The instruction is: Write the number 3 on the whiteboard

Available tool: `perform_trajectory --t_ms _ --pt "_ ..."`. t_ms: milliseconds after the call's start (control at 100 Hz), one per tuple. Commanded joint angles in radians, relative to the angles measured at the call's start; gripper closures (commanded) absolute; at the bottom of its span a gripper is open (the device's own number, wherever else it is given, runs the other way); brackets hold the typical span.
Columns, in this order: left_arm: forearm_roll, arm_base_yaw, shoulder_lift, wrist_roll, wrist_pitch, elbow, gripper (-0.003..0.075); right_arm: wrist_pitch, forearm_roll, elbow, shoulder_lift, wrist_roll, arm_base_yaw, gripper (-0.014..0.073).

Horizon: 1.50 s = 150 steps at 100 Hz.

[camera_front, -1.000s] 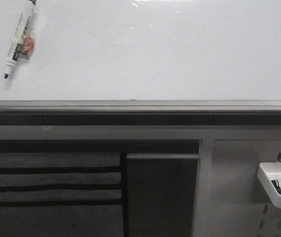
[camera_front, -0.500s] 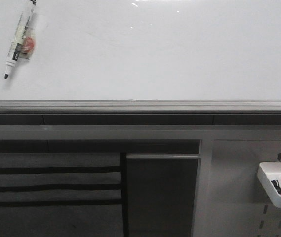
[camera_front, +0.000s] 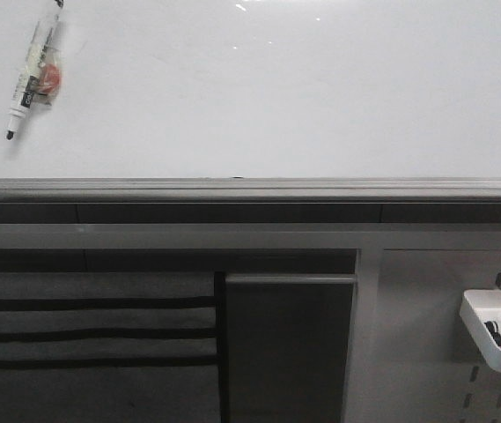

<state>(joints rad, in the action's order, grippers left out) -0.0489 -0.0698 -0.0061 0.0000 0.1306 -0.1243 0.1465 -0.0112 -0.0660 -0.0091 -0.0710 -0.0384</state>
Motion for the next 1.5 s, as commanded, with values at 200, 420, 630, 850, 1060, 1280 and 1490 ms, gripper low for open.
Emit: perform_trajectory --t_ms 200,420,630,850,1060,1280,1490 --pt "0.023 -0.006 0.179 0.005 0.293 -0.413 0.0738 0.201 0.011 -0.358 0.155 0.071 0.004 0.066" --pt "0.049 -0.006 0.319 0.005 0.394 -0.503 0.0738 0.216 0.011 -0.476 0.275 0.071 0.004 0.066" --pt "0.049 -0.006 0.35 0.005 0.393 -0.503 0.0738 0.212 0.011 -0.476 0.282 0.071 0.004 0.066" --pt "0.049 -0.006 0.35 0.005 0.393 -0.503 0.0738 0.225 0.011 -0.476 0.282 0.071 0.004 0.066" --pt "0.049 -0.006 0.35 0.005 0.391 -0.503 0.0737 0.223 0.011 -0.476 0.282 0.071 0.004 0.0652" --pt "0.117 -0.006 0.35 0.005 0.393 -0.503 0.0393 0.223 0.011 -0.476 0.282 0.071 0.004 0.023" --pt "0.11 -0.006 0.35 0.005 0.387 -0.503 0.0111 0.219 0.011 -0.476 0.282 0.071 0.004 0.0067"
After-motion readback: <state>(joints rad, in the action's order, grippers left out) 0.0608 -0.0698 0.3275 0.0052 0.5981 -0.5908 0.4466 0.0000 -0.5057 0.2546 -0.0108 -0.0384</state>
